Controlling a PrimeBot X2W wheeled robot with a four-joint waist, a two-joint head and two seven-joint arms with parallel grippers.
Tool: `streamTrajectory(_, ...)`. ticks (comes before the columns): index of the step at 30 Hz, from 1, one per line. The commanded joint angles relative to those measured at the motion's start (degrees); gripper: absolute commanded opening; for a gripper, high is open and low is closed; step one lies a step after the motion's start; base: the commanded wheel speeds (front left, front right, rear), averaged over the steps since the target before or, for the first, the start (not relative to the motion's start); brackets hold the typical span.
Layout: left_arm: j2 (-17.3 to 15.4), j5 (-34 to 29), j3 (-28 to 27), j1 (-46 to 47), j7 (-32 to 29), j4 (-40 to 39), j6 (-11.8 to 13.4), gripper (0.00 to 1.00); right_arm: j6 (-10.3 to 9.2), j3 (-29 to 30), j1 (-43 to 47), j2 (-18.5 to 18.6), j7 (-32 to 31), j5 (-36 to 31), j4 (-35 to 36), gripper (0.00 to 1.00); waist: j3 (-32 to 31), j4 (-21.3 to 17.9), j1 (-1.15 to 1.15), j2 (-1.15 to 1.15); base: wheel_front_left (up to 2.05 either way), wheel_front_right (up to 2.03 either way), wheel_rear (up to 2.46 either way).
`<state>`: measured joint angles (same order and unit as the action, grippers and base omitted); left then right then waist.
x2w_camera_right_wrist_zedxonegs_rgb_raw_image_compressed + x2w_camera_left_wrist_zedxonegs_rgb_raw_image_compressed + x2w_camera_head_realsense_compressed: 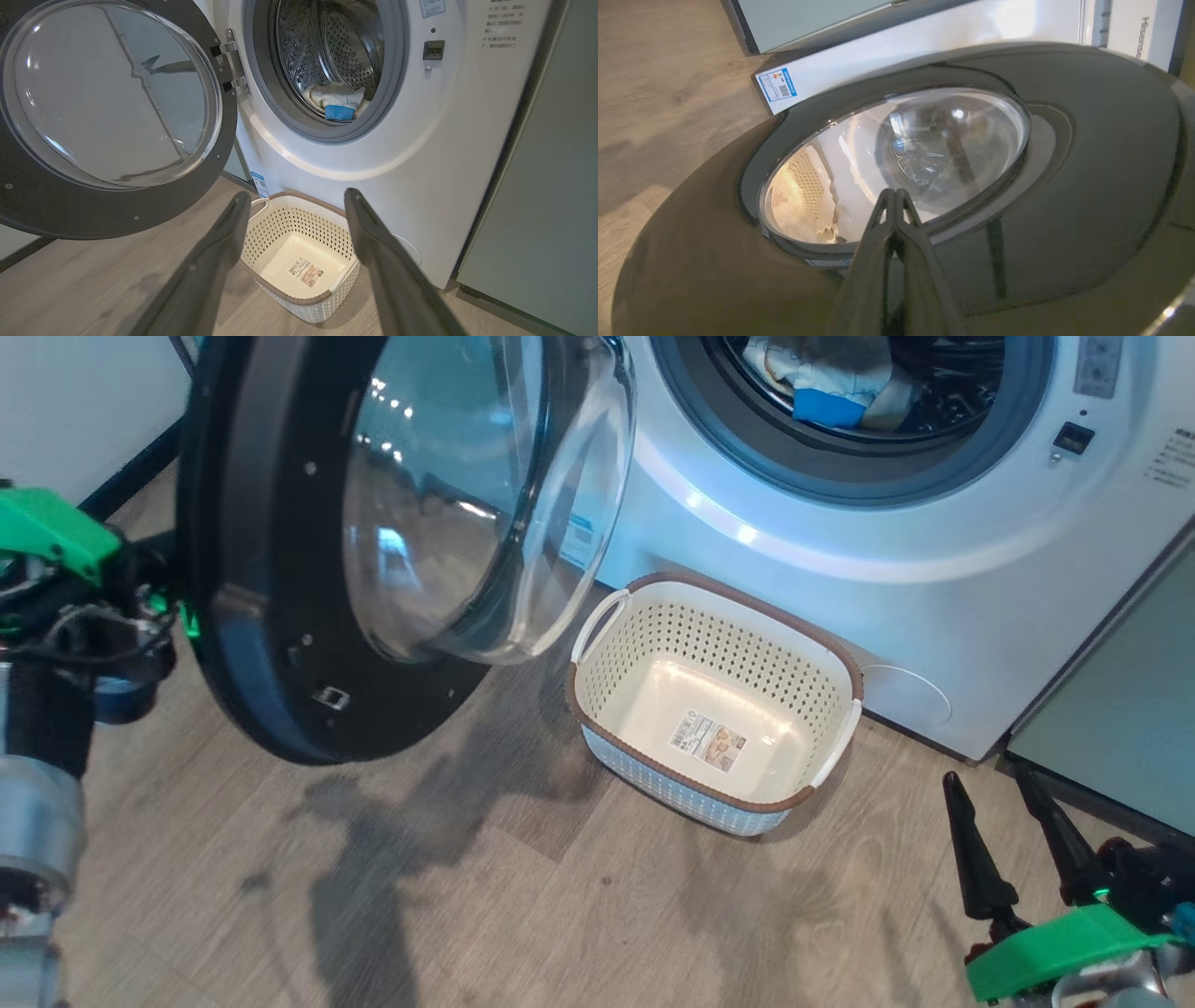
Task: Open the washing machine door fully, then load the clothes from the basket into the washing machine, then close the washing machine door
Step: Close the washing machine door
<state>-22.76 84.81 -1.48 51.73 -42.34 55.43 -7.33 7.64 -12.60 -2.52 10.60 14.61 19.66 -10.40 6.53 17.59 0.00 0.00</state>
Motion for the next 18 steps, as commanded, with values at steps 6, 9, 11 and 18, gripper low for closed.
streamTrajectory(6,-0.6,1.6,-0.5,-0.8,-2.7,-6.5,-0.2,0.00,-0.15,-0.1,0.3,-0.1,0.4,0.3,1.5,1.00,-0.6,0.1,0.00,0.00,0.00,0.00,0.00)
streamTrajectory(9,0.4,2.2,-0.2,-1.7,-3.9,-8.4,-0.2,0.00,-0.15,0.1,0.4,-0.3,0.4,0.3,1.4,1.00,-0.9,0.0,0.00,0.00,0.00,0.00,0.00)
streamTrajectory(11,0.8,2.4,-0.1,-2.0,-4.3,-9.0,-0.2,0.00,-0.15,0.2,0.5,-0.4,0.4,0.4,1.4,1.00,-1.0,-0.1,0.00,0.00,0.00,0.00,0.00)
streamTrajectory(18,2.2,2.8,0.7,-3.8,-5.9,-12.0,-0.1,0.00,-0.15,0.3,0.5,-0.9,0.4,0.4,1.2,1.00,-1.8,-1.5,0.00,0.00,0.00,0.00,0.00)
